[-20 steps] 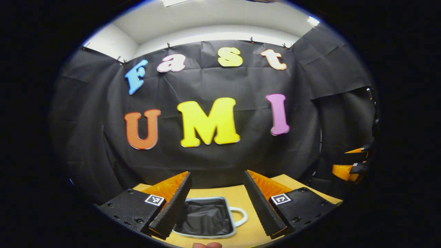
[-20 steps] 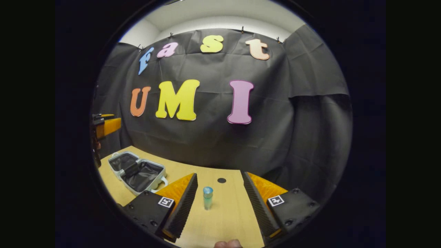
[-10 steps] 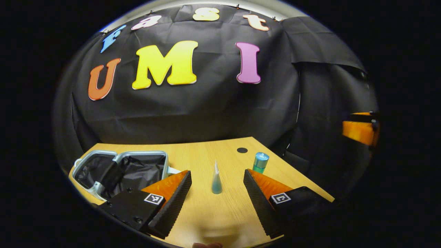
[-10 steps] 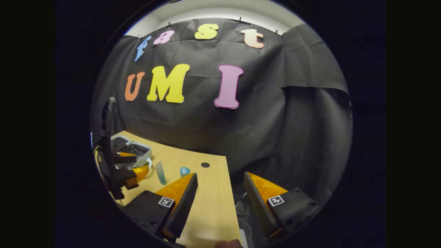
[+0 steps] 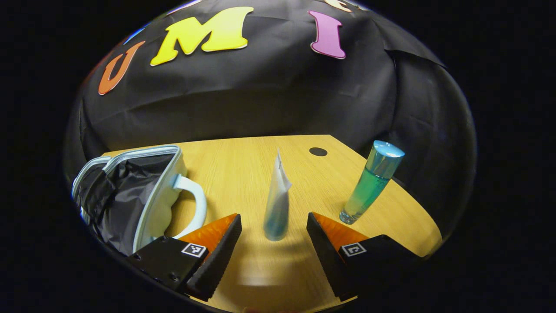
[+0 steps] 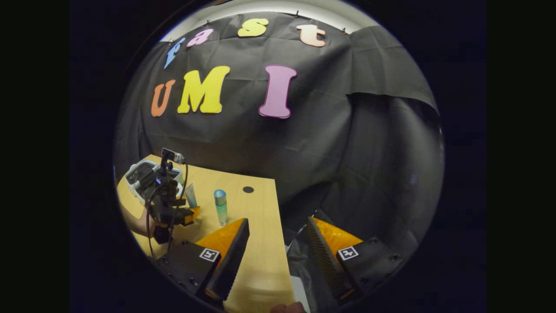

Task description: First open the suitcase, pack the skin care products into it, and then close the suitcase.

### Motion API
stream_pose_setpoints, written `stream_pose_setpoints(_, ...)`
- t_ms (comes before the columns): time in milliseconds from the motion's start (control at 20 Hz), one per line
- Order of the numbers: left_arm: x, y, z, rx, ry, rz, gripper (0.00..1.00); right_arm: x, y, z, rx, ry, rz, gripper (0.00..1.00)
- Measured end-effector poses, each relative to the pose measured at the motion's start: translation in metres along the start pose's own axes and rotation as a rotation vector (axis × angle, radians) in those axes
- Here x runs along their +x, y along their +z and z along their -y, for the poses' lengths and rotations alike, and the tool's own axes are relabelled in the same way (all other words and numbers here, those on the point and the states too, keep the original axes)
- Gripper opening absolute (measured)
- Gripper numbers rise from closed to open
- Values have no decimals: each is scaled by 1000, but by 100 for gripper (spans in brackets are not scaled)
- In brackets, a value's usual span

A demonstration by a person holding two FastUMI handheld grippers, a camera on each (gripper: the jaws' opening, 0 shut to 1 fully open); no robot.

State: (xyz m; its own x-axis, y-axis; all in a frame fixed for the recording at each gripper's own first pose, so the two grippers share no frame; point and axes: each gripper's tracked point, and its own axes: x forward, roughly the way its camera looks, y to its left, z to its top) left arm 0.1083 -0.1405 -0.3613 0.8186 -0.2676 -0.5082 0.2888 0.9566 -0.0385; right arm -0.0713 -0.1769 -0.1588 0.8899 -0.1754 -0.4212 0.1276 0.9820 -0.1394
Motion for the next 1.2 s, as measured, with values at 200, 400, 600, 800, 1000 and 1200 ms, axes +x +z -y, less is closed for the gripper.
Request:
stream_pose_setpoints(200, 15, -6, -1, -32, 8, -38, 76, 4, 3, -2, 3, -11, -3, 80)
stream_pose_setpoints(400, 22, -24, -6, -35, 28, -105, 70, 5, 5, -4, 4, -19, -4, 80)
stream_pose_setpoints(600, 25, -21, -8, -7, 10, -124, 50, 9, 4, -10, 4, -16, -4, 80)
stream_pose_setpoints(800, -14, 8, 2, -7, -83, -96, 38, 37, -42, -55, 6, 131, -122, 80)
stream_pose_setpoints(1000, -85, 31, -14, -55, -117, -114, 38, 84, -92, -104, 19, 234, -201, 80)
stream_pose_setpoints(1200, -140, 30, -57, -64, -54, -154, 38, 137, -100, -157, 11, 295, -183, 80)
